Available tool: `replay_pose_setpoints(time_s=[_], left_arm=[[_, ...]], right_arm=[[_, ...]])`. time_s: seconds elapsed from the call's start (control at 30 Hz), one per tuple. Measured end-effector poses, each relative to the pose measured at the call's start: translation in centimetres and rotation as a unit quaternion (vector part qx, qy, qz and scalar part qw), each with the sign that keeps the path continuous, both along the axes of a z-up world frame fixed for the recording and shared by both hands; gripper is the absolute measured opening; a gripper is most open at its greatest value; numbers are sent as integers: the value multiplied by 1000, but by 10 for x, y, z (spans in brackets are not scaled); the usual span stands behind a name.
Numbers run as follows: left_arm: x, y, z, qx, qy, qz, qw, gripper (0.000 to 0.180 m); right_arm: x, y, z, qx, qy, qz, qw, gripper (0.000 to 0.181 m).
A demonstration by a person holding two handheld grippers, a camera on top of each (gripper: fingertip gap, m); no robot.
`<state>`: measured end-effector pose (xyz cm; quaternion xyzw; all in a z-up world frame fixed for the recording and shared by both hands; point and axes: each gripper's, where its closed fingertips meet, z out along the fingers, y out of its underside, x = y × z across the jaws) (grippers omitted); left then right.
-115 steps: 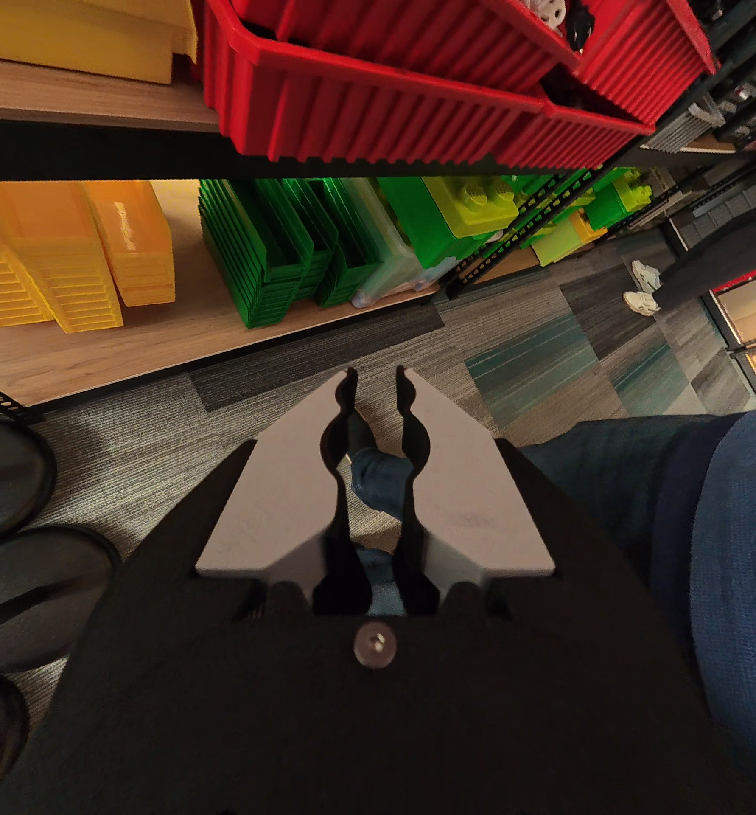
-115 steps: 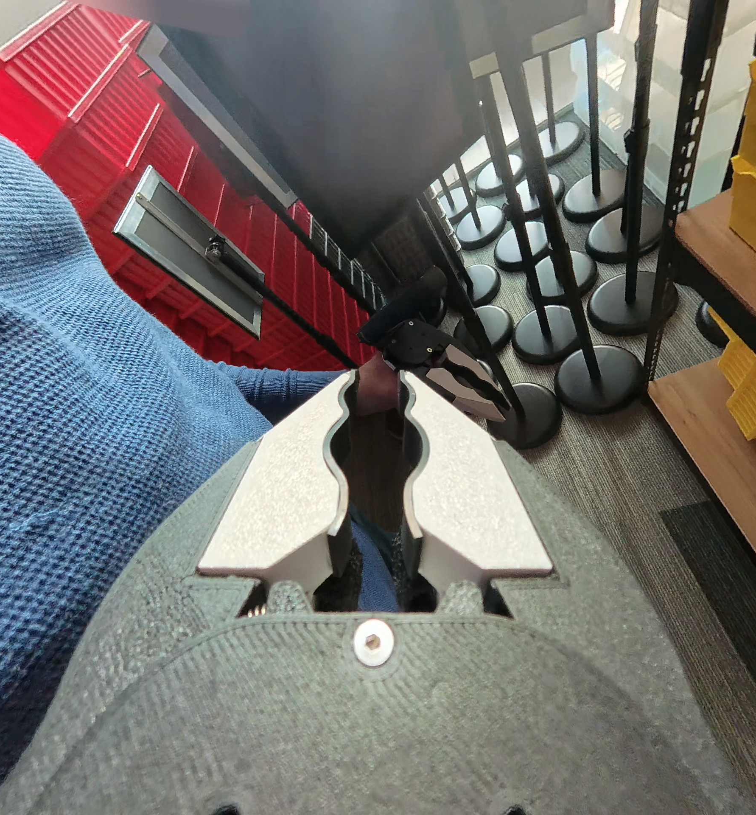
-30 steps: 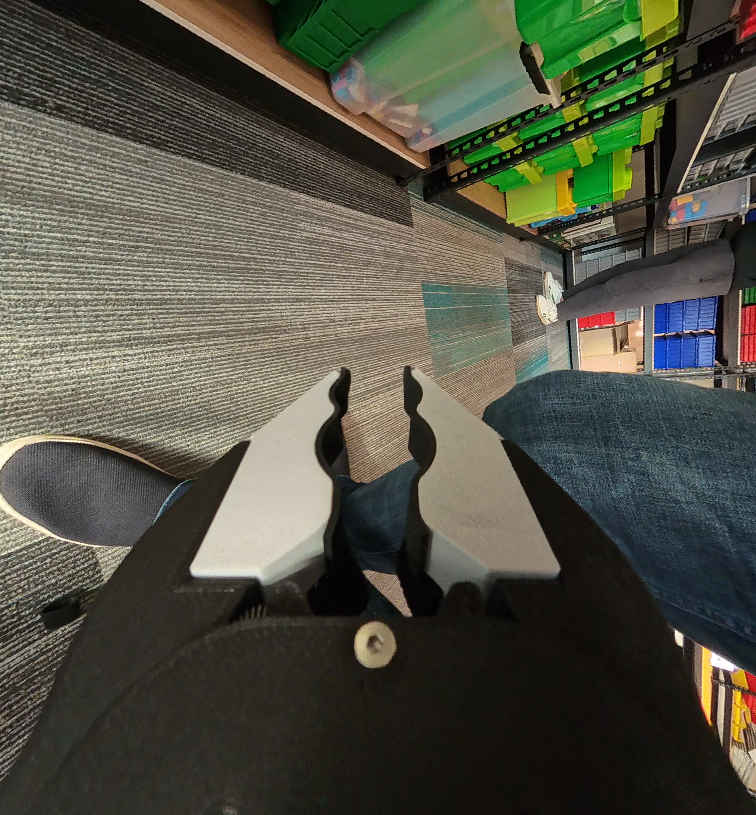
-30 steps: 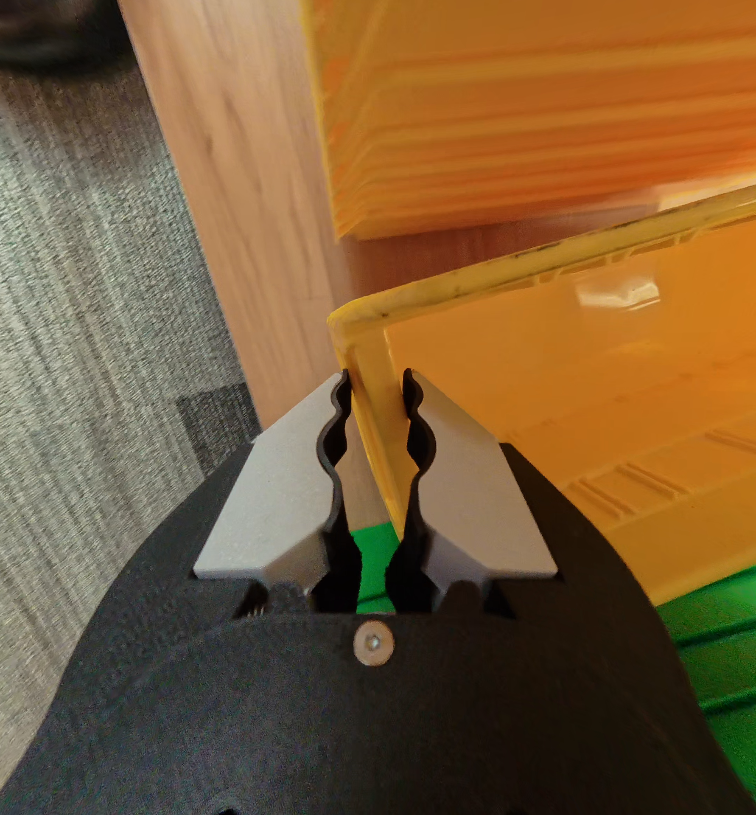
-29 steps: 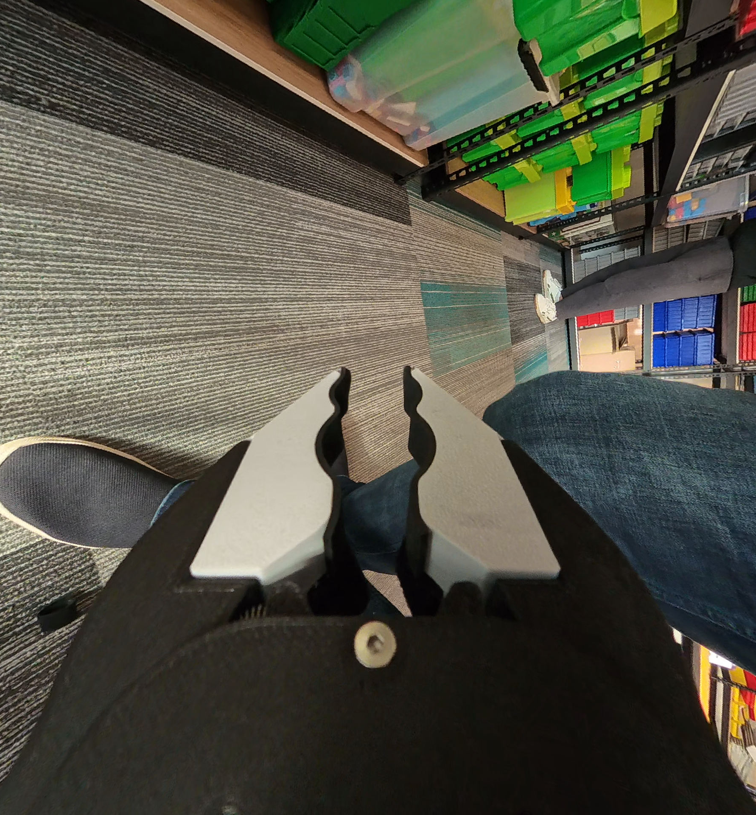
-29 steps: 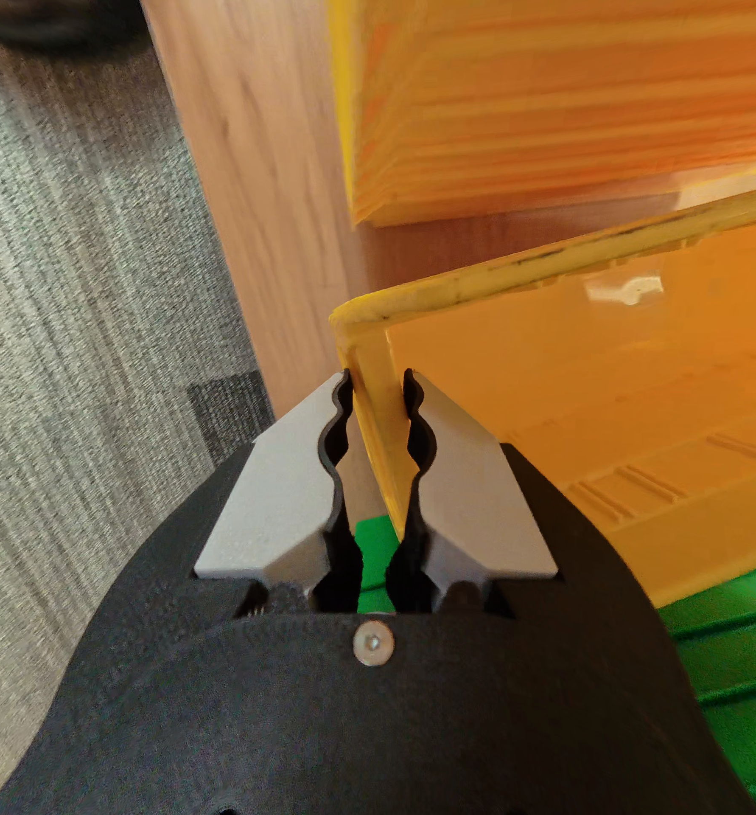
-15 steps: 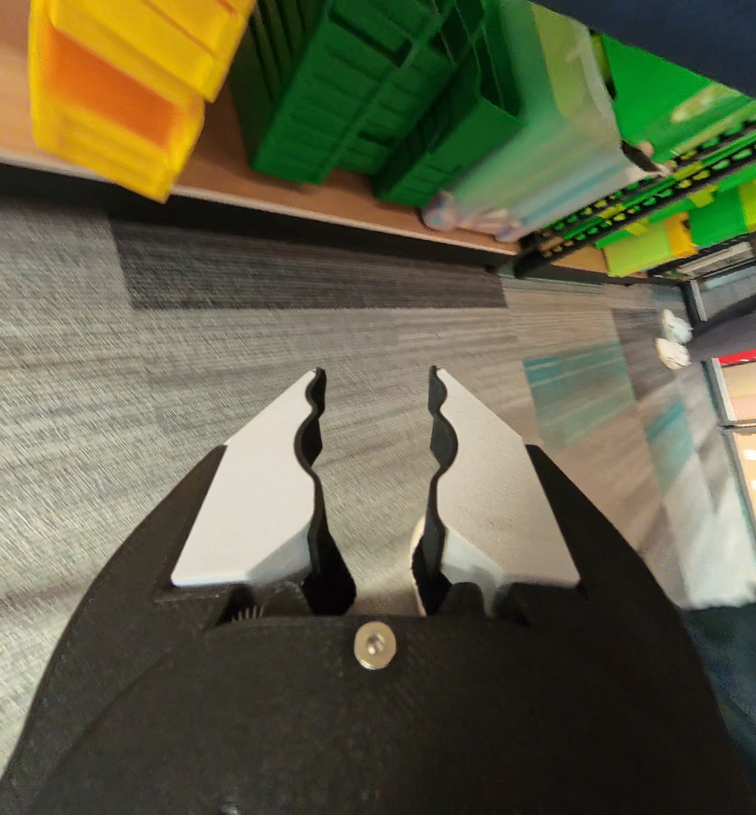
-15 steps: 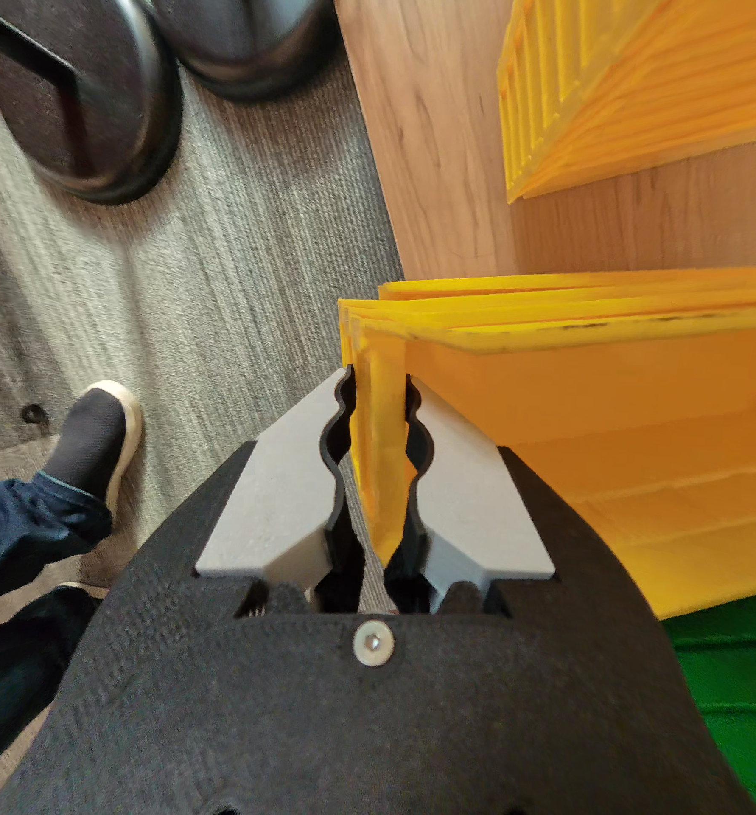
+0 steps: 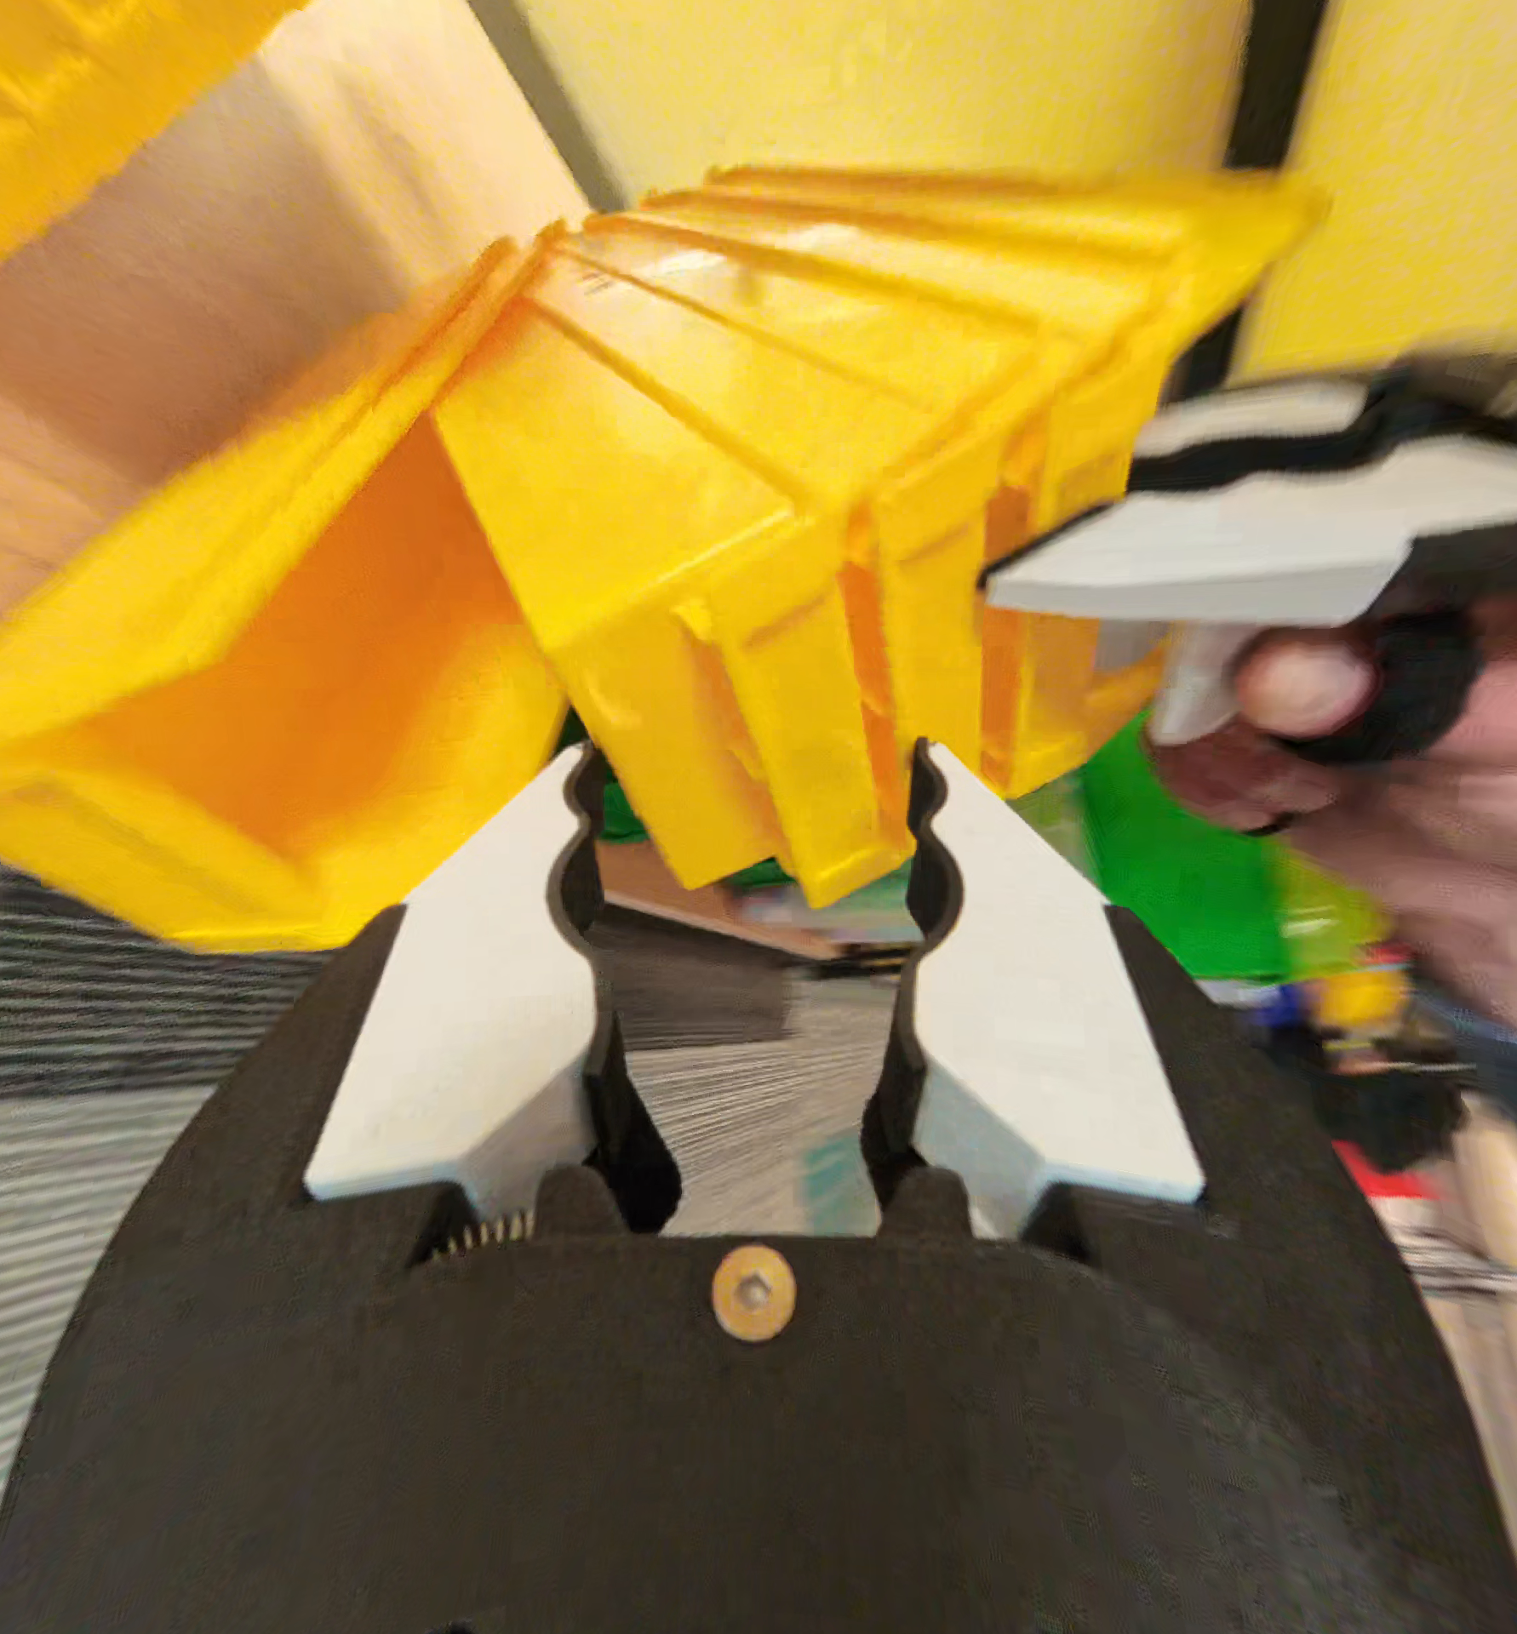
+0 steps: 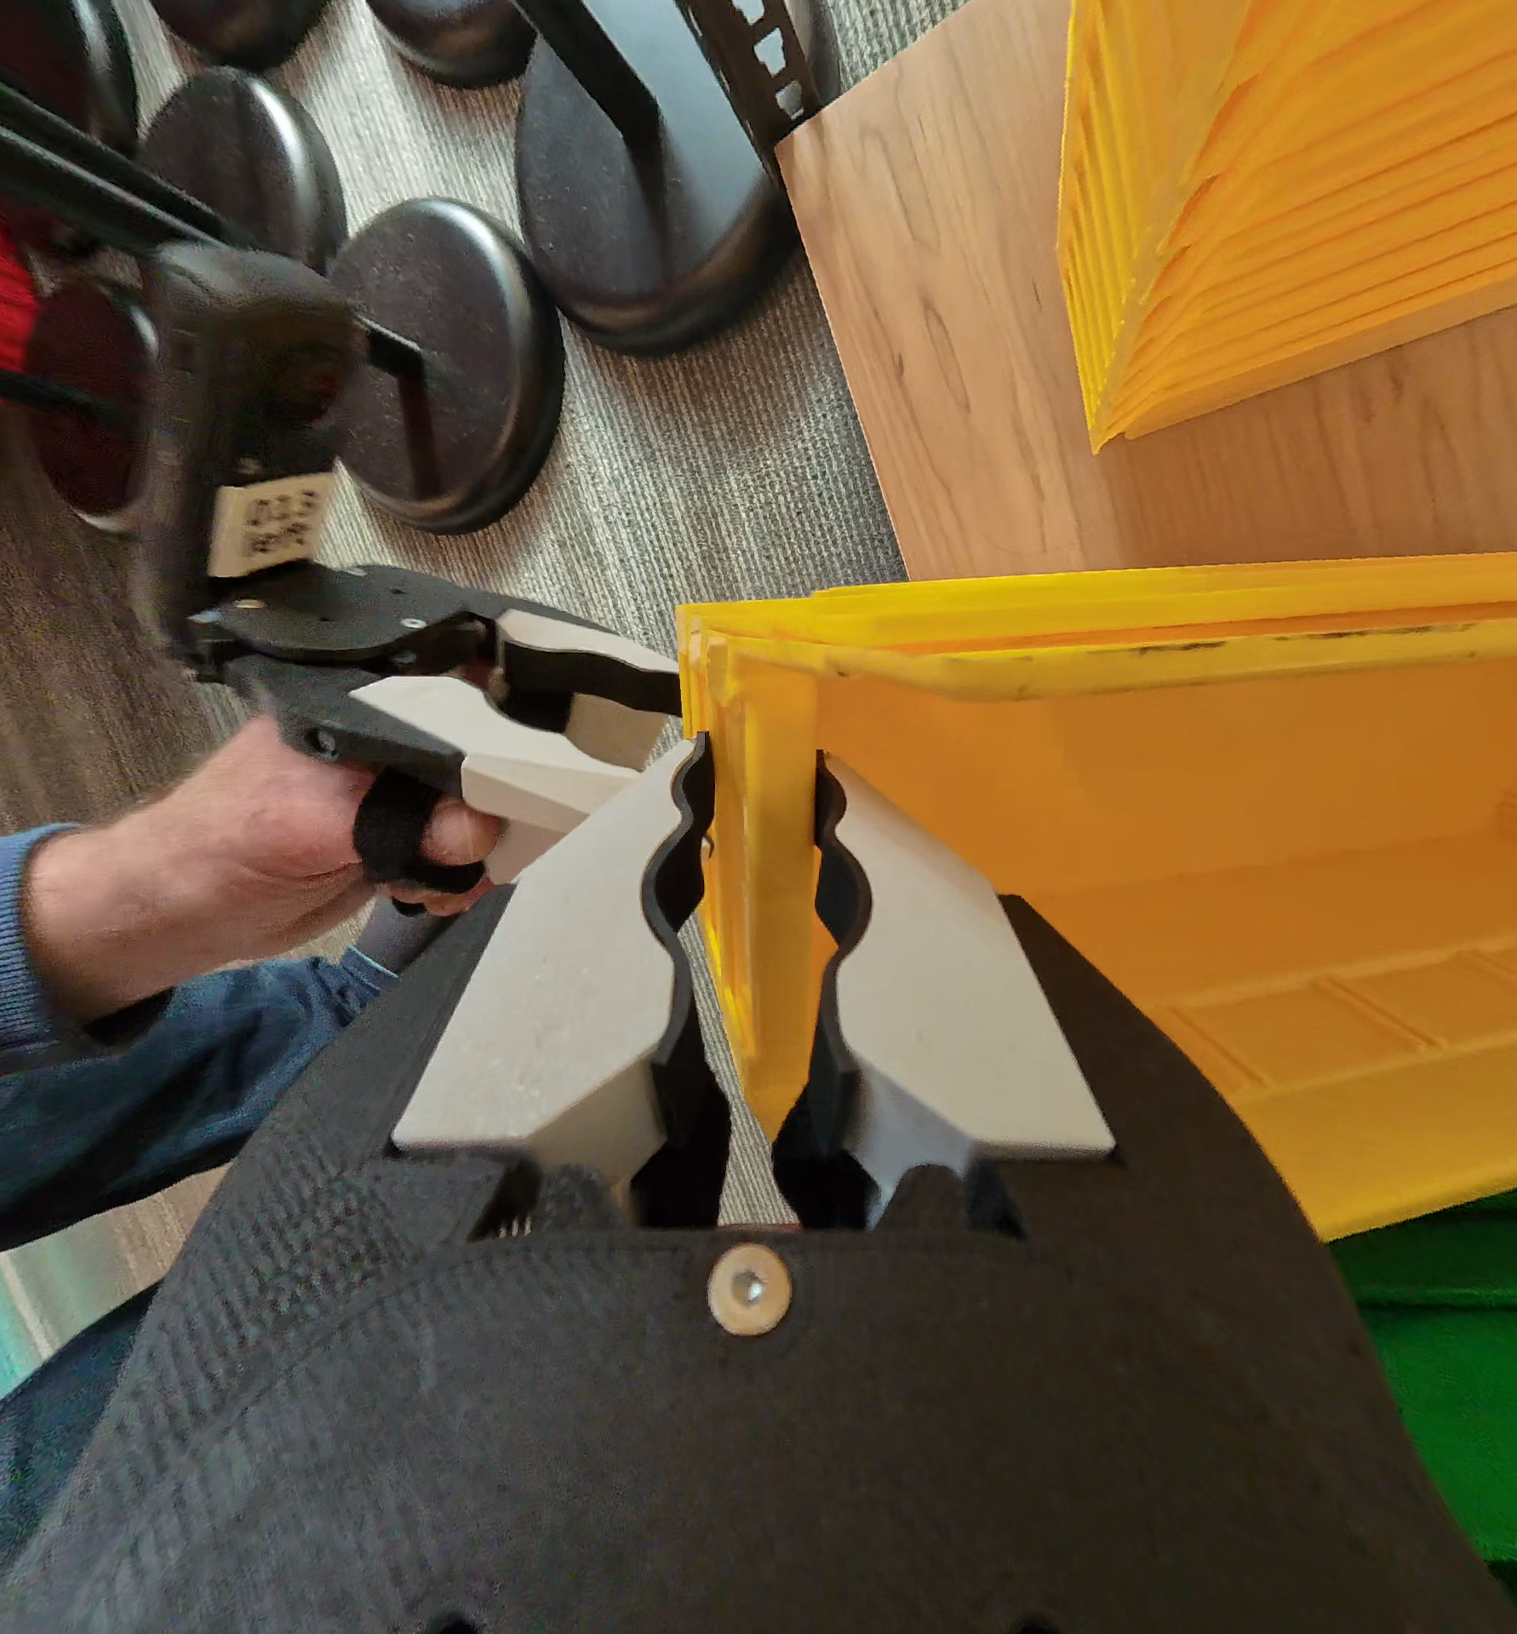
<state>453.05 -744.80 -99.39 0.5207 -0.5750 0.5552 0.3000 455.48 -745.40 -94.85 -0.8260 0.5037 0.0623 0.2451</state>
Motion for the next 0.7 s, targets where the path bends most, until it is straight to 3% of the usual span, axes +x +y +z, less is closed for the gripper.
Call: replay_pose_setpoints(time_s=[0.03,0.3,0.7], left_arm=[[1,-2,2,-35,20,4,999,67],[-5,-6,-6,-62,14,16,998,64],[-6,5,-40,-31,38,31,998,57]], right_arm=[[0,-1,2,5,2,-4,1000,19],[-10,-2,-2,-5,12,6,1000,19],[-8,-12,30,-17,-38,22,999,21]])
